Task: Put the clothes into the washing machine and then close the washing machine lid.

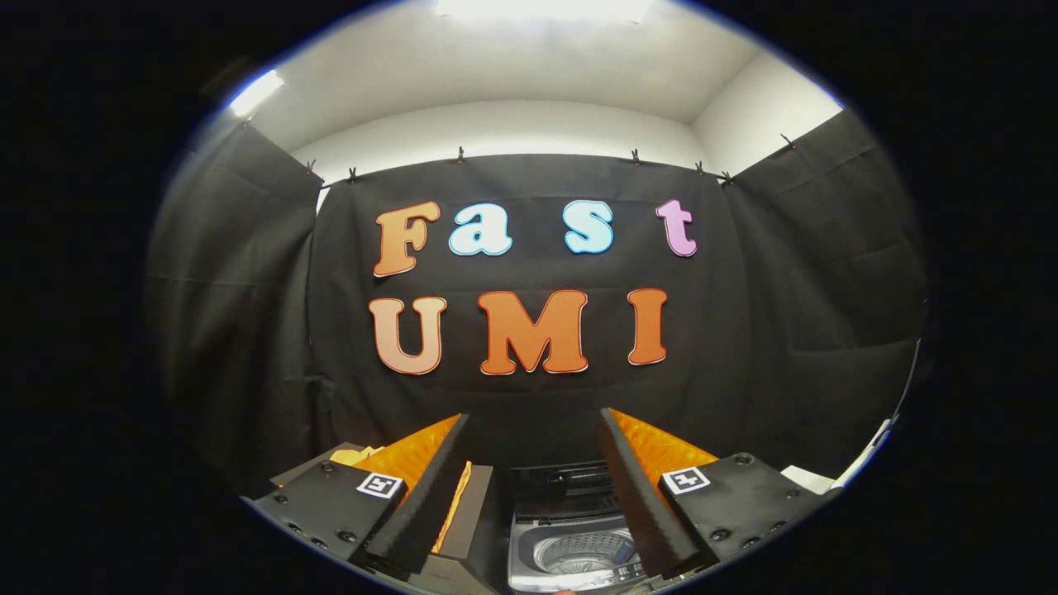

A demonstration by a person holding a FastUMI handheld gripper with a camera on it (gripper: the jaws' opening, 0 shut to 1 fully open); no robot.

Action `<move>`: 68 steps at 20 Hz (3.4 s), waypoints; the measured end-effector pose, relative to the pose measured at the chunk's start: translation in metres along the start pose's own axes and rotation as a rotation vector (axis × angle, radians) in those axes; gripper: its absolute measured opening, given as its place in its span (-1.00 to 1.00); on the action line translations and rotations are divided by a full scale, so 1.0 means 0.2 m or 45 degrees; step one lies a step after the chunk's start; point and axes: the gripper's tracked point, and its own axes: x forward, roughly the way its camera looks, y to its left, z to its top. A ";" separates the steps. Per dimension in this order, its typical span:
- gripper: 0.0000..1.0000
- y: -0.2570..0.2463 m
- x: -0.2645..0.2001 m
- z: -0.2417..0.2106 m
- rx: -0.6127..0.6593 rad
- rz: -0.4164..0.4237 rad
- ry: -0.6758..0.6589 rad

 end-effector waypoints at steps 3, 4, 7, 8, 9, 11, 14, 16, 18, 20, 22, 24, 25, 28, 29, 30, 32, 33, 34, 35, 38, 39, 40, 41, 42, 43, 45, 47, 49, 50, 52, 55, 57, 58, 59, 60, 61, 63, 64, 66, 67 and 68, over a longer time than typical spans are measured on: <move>0.97 -0.05 0.04 -0.03 0.012 0.023 0.005; 0.97 -0.05 0.04 -0.04 0.029 0.035 0.008; 0.97 -0.07 0.08 -0.08 0.100 0.062 0.001; 0.97 -0.10 0.09 -0.09 0.107 0.056 -0.005; 0.97 -0.12 0.11 -0.10 0.103 0.048 -0.002; 0.97 -0.11 0.14 -0.12 0.083 0.031 0.006; 0.96 -0.02 0.19 -0.09 0.078 -0.013 0.001; 0.96 0.13 0.25 -0.11 0.074 -0.013 0.011; 0.96 0.30 0.33 -0.14 0.053 -0.007 0.028; 0.96 0.48 0.41 -0.16 0.059 0.014 0.038; 0.96 0.61 0.51 -0.18 0.053 0.010 0.042; 0.96 0.76 0.59 -0.23 0.079 0.030 0.075; 0.96 0.83 0.63 -0.28 0.082 0.041 0.101; 0.97 1.00 0.74 -0.44 0.069 0.071 0.186; 0.97 1.04 0.77 -0.49 0.064 0.078 0.218; 0.97 1.09 0.80 -0.55 0.057 0.086 0.248; 0.97 1.16 0.86 -0.67 0.046 0.093 0.311; 0.97 1.20 0.88 -0.72 0.047 0.093 0.330; 0.97 1.23 0.90 -0.76 0.050 0.097 0.357; 0.97 1.26 0.92 -0.81 0.059 0.098 0.382; 0.97 1.32 0.96 -0.96 0.084 0.094 0.467; 0.97 1.33 0.97 -1.01 0.089 0.089 0.501; 0.97 1.34 0.98 -1.06 0.082 0.086 0.539; 0.97 1.35 0.99 -1.11 0.081 0.079 0.569; 0.97 1.35 1.01 -1.16 0.059 0.071 0.611; 0.97 1.34 1.01 -1.20 0.039 0.061 0.644; 0.97 1.38 1.01 -1.31 0.038 0.069 0.734; 0.98 1.39 1.00 -1.40 0.044 0.067 0.809; 0.98 1.40 0.98 -1.48 0.038 0.062 0.880; 0.97 1.40 0.98 -1.50 0.040 0.054 0.899; 0.95 1.38 1.00 -1.49 0.014 0.032 0.924; 0.95 1.39 0.99 -1.52 -0.040 0.040 1.000; 0.97 1.39 0.99 -1.51 -0.034 0.033 1.001; 0.97 1.40 1.00 -1.50 -0.030 0.030 0.996; 0.98 1.40 0.99 -1.50 -0.035 0.030 1.004; 0.97 1.41 0.99 -1.50 -0.023 0.042 1.007; 0.91 1.41 0.99 -1.50 -0.019 0.052 1.015; 0.70 1.41 0.99 -1.50 -0.006 0.058 1.062; 0.55 1.43 0.99 -1.50 0.006 0.054 1.074; 0.23 1.42 0.99 -1.49 0.001 0.056 1.074; 0.05 1.43 1.01 -1.50 0.004 0.046 1.068; -0.33 1.43 1.02 -1.50 0.006 0.024 1.057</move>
